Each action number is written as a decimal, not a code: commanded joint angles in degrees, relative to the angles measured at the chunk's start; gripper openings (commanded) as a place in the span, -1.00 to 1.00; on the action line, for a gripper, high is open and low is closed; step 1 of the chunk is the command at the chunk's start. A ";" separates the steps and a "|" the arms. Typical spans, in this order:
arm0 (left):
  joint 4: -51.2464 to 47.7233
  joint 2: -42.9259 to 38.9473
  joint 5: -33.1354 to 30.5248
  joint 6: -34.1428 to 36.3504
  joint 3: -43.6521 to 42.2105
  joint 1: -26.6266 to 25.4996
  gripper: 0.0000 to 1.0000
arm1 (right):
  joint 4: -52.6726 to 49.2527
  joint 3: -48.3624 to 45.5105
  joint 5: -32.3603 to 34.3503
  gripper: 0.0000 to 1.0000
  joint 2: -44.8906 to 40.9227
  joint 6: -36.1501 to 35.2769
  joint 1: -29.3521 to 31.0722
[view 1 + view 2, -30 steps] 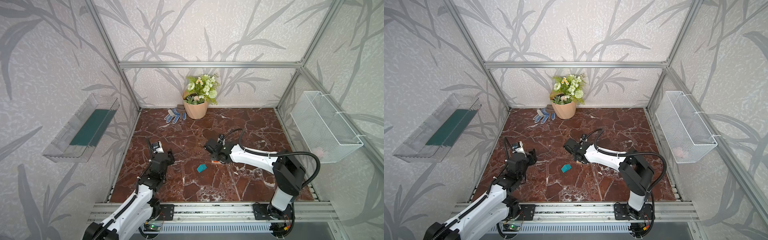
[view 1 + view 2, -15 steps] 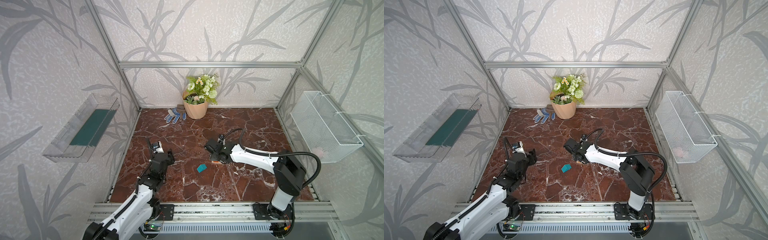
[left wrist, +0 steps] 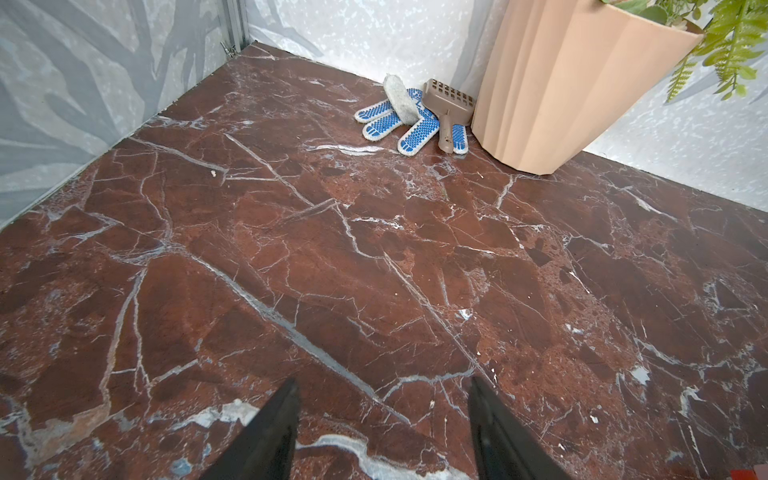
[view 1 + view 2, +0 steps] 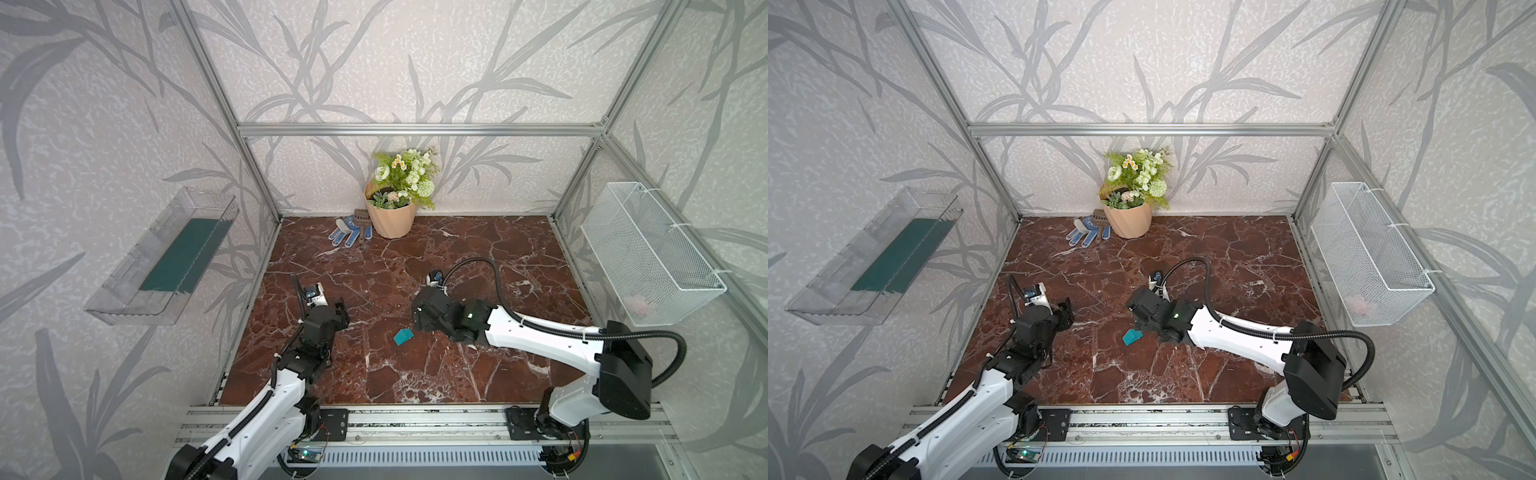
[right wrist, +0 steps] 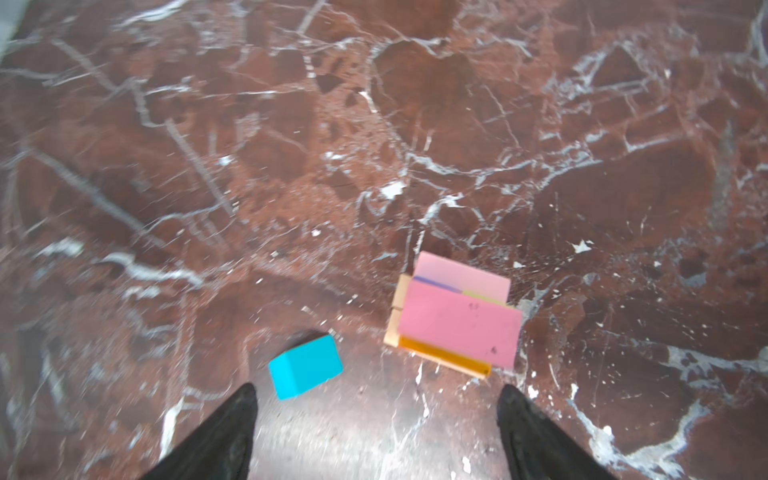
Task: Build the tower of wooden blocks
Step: 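Open the right gripper and lift it away from the stack, then move the open right gripper over the teal triangular block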
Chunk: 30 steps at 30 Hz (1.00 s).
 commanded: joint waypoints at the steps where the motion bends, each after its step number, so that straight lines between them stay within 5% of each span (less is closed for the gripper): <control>1: 0.56 0.03 -0.77 -0.17 -0.49 0.06 0.29 | 1.59 -2.63 4.10 0.78 -4.35 -3.92 4.04; 11: 0.48 -0.09 -1.08 -0.26 -0.58 0.06 0.29 | 7.18 -5.87 2.67 0.68 0.54 2.17 11.99; 25: 0.47 -0.16 -1.02 -0.21 -0.58 0.06 0.29 | 7.84 -2.91 -2.73 0.06 15.12 -1.87 8.99; 30: 0.56 0.02 -0.82 -0.19 -0.52 0.05 0.29 | 7.18 0.05 -4.66 -0.01 20.43 -3.23 7.24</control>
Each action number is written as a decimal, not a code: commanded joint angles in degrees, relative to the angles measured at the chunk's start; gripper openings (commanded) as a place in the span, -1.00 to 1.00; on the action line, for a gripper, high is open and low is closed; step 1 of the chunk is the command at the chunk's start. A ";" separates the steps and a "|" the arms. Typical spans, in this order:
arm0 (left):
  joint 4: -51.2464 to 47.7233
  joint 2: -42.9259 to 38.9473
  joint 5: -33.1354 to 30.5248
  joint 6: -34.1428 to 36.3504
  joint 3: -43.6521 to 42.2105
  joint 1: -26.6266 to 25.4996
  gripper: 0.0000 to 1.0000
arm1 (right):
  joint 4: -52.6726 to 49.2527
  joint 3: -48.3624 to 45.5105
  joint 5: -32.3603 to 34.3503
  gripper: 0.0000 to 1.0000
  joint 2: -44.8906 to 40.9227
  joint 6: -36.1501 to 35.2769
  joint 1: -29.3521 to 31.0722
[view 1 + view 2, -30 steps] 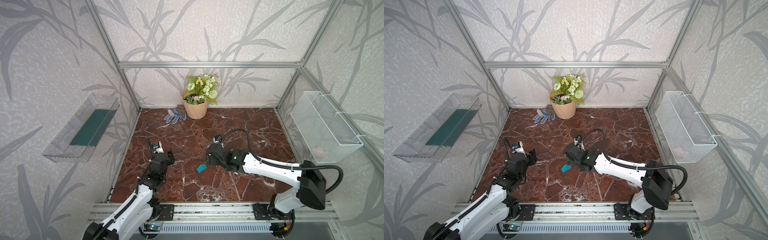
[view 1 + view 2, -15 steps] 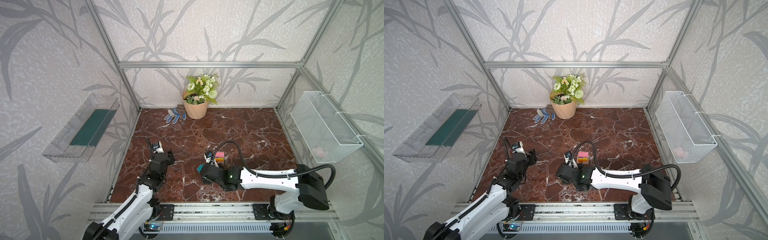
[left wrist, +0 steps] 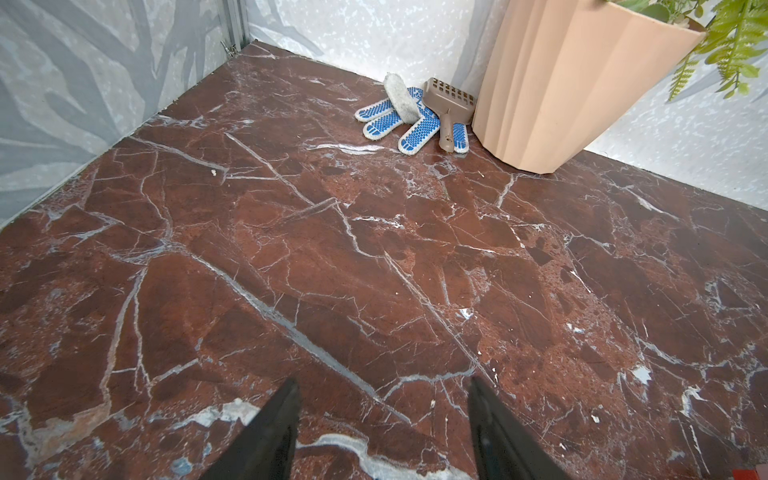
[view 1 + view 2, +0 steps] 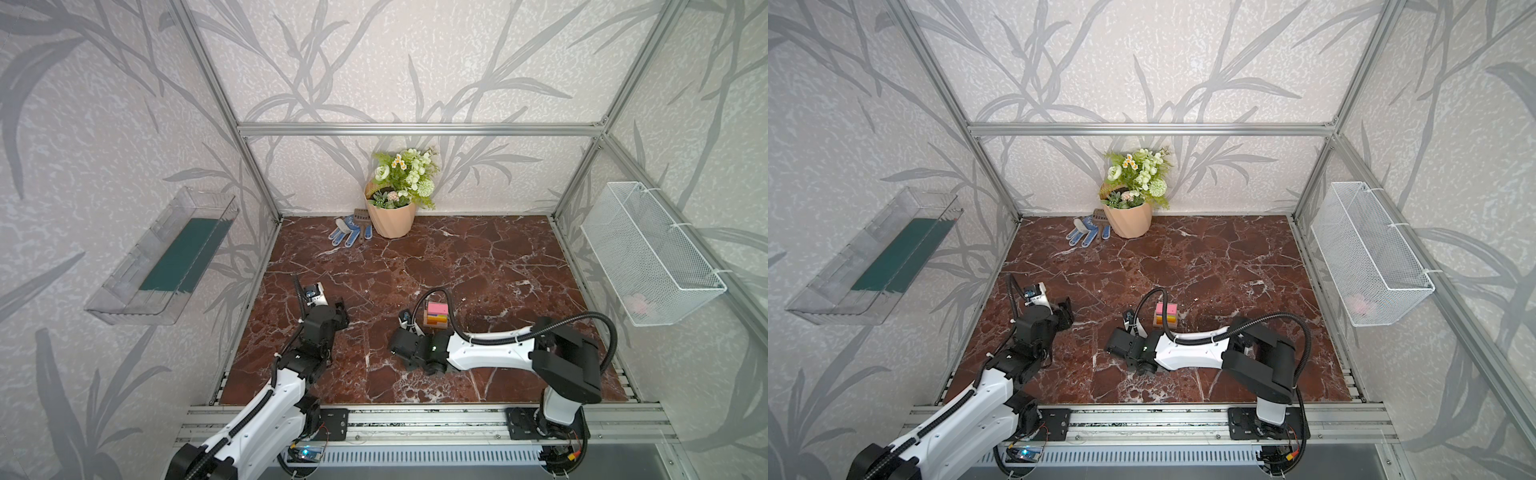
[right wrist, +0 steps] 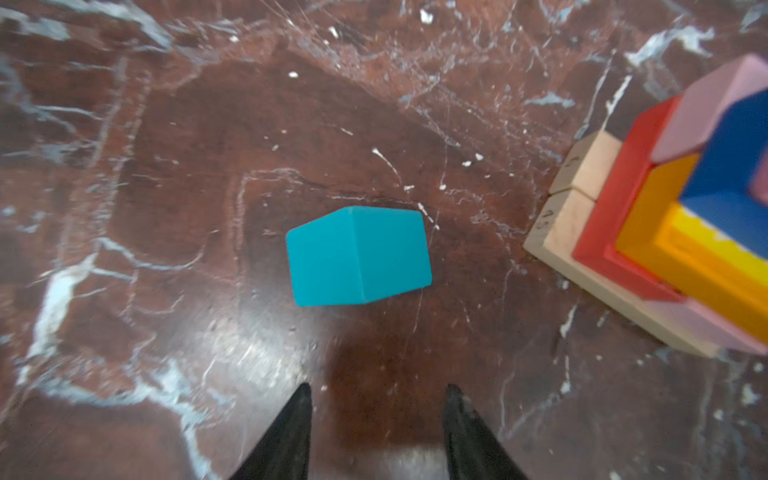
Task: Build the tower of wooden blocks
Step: 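Move the open right gripper over the teal triangular block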
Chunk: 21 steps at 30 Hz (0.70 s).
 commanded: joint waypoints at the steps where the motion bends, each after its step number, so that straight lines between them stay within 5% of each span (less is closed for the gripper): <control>1: 0.56 -0.09 -0.80 -0.19 -0.46 0.06 0.29 | -0.68 3.25 -1.32 -0.02 2.64 -1.45 -0.89; 11: 0.56 -0.07 -1.10 -0.17 -0.45 -0.02 0.29 | -2.69 10.44 -2.19 0.01 8.87 -4.82 -4.55; 21: 0.76 0.07 -1.03 -0.12 -0.44 -0.02 0.29 | -4.62 15.52 -2.42 0.47 12.73 -9.78 -7.31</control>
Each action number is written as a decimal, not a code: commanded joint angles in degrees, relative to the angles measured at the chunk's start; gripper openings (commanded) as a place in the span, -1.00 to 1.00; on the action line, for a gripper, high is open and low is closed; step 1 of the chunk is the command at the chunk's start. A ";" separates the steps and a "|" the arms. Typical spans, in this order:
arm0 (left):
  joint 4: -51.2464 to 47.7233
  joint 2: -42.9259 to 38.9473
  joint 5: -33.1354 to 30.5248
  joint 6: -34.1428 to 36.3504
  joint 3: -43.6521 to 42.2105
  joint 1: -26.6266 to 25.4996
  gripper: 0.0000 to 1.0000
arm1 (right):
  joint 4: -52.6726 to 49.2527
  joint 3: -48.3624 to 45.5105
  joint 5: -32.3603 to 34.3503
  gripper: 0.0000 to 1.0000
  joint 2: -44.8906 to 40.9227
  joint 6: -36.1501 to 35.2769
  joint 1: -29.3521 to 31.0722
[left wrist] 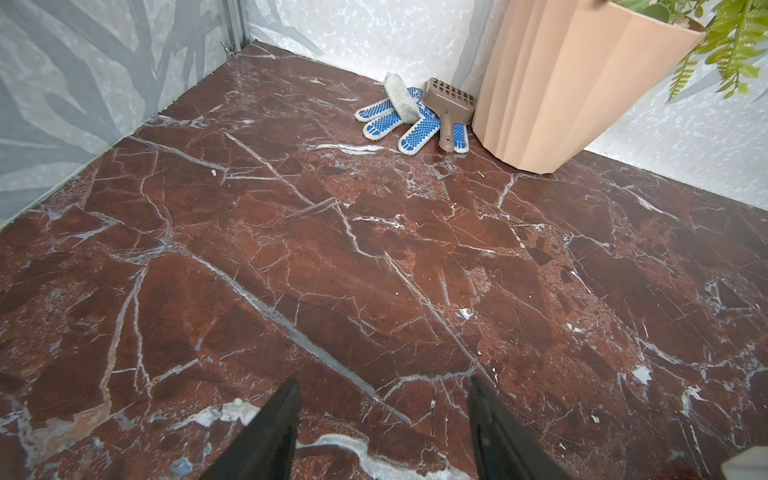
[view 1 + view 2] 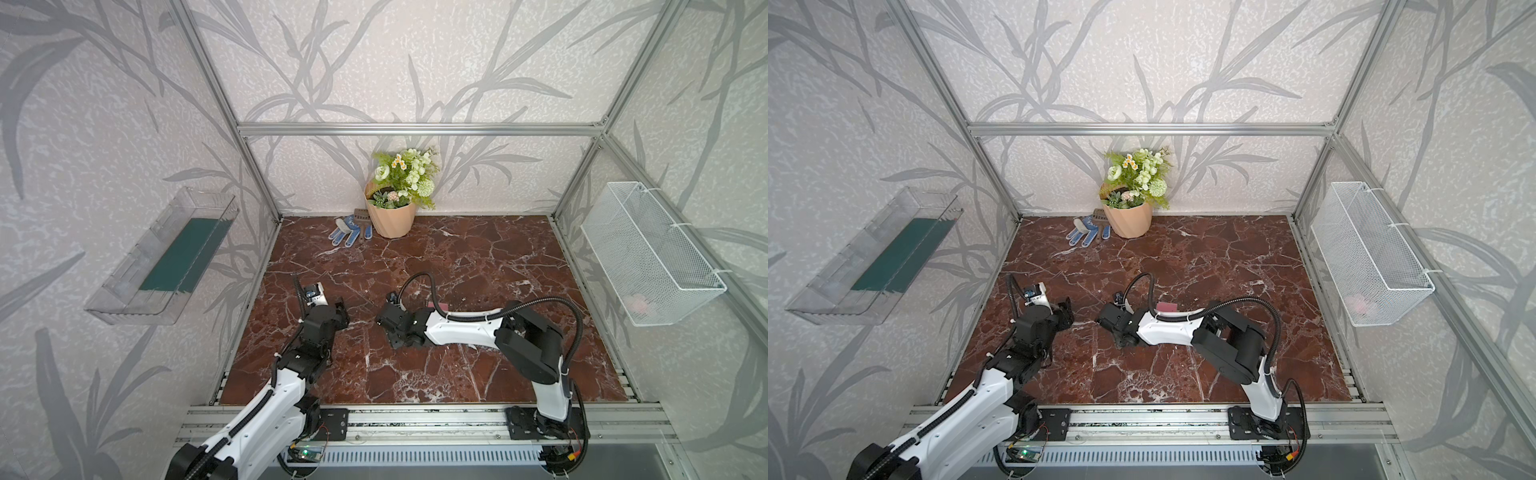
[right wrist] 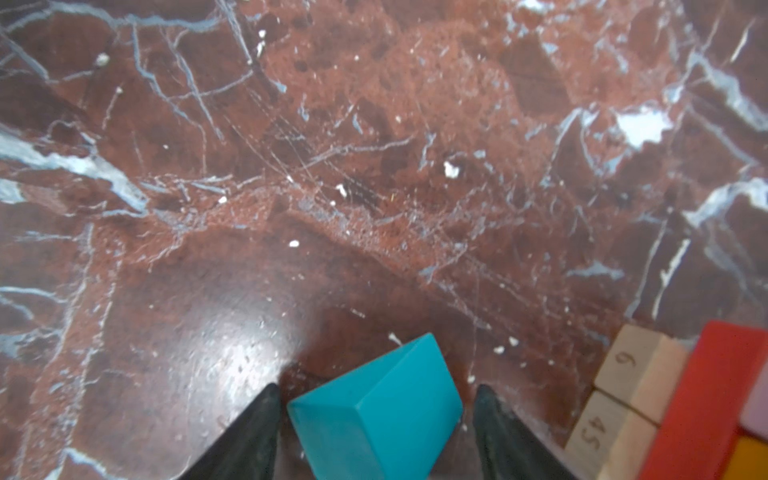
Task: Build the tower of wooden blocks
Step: 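Move the open right gripper over the teal triangular block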
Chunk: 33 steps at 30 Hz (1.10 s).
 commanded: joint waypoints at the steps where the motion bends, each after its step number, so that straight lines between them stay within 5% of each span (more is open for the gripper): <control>1: 0.73 0.05 -0.94 -0.10 -0.49 0.00 0.29 | -3.91 1.47 -0.43 0.47 1.99 -2.29 -1.05; 21: 0.78 -0.55 -0.75 -0.10 -0.70 0.00 0.29 | -10.38 2.61 -4.48 0.39 -0.56 6.81 2.94; 33: 0.70 -0.72 -0.69 -0.10 -0.79 0.00 0.29 | -7.81 4.60 -1.75 0.29 -0.20 0.15 8.65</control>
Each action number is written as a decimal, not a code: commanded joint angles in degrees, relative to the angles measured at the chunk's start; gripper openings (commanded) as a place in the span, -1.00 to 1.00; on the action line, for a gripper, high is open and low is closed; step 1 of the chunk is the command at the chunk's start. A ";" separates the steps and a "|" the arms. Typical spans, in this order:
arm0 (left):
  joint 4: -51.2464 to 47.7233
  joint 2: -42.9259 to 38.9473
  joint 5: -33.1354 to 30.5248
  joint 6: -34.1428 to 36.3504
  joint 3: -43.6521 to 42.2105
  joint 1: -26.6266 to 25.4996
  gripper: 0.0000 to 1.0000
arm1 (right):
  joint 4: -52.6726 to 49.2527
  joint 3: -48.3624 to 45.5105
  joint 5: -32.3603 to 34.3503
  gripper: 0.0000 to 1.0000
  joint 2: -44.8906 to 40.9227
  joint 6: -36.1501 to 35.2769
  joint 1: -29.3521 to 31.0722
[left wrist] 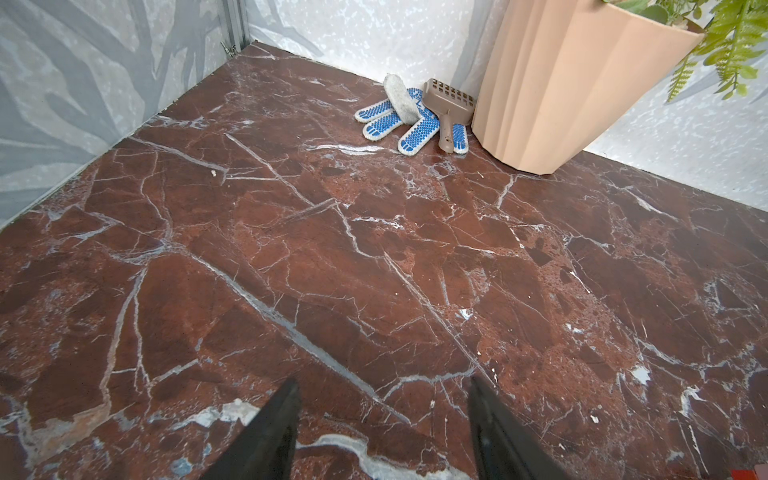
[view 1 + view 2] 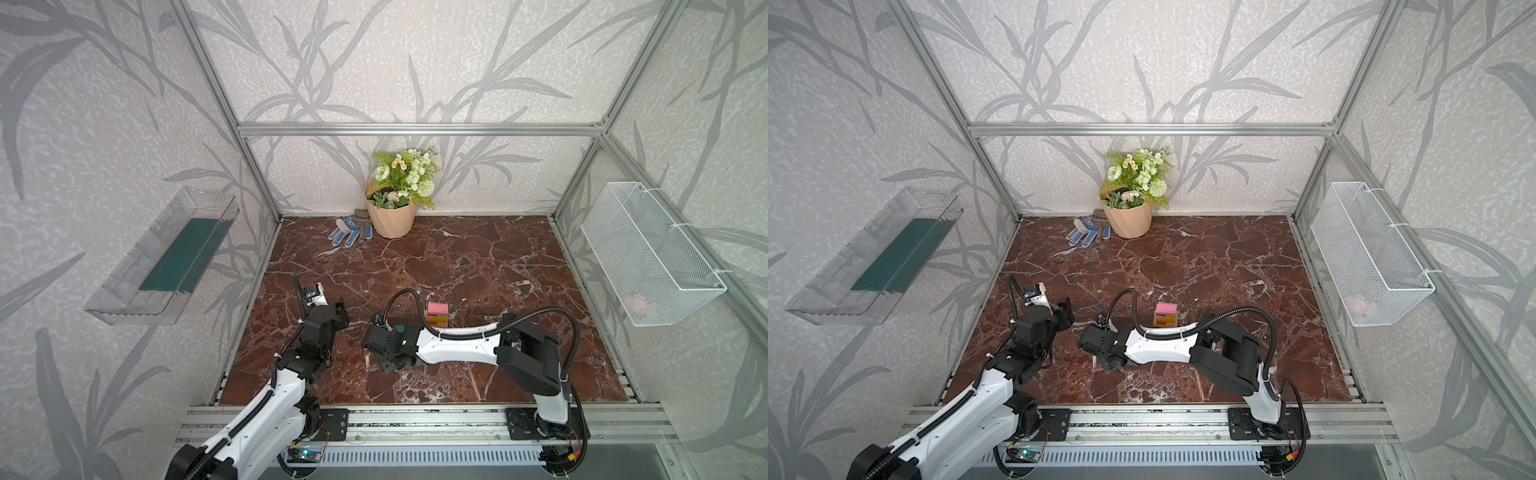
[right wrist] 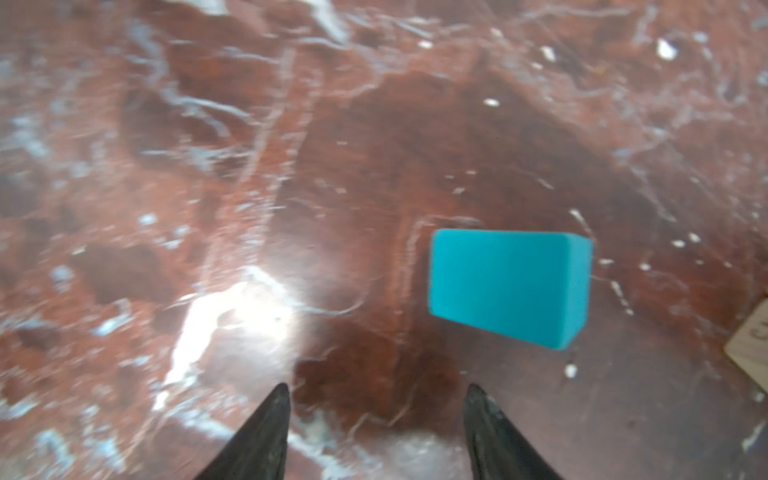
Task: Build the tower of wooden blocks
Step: 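Lower the right gripper and close it on the teal triangular block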
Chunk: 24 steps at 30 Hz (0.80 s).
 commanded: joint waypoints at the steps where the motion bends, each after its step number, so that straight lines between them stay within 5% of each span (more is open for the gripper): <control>1: 0.70 -0.61 -0.70 -0.05 -0.83 0.00 0.29 | -1.38 0.79 2.70 0.30 -0.63 -1.31 -0.38; 8: 0.73 -0.62 -0.69 -0.10 -0.77 0.00 0.29 | -1.19 -5.18 6.63 0.67 -6.22 -0.65 -2.21; 14: 0.78 -0.52 -0.64 -0.03 -0.75 0.00 0.29 | 9.08 -7.72 -2.88 0.81 -5.53 -9.50 -6.15; 24: 0.74 -0.01 -0.81 -0.05 -0.52 0.00 0.29 | 7.32 -3.57 -3.67 0.81 -0.13 -14.98 -7.07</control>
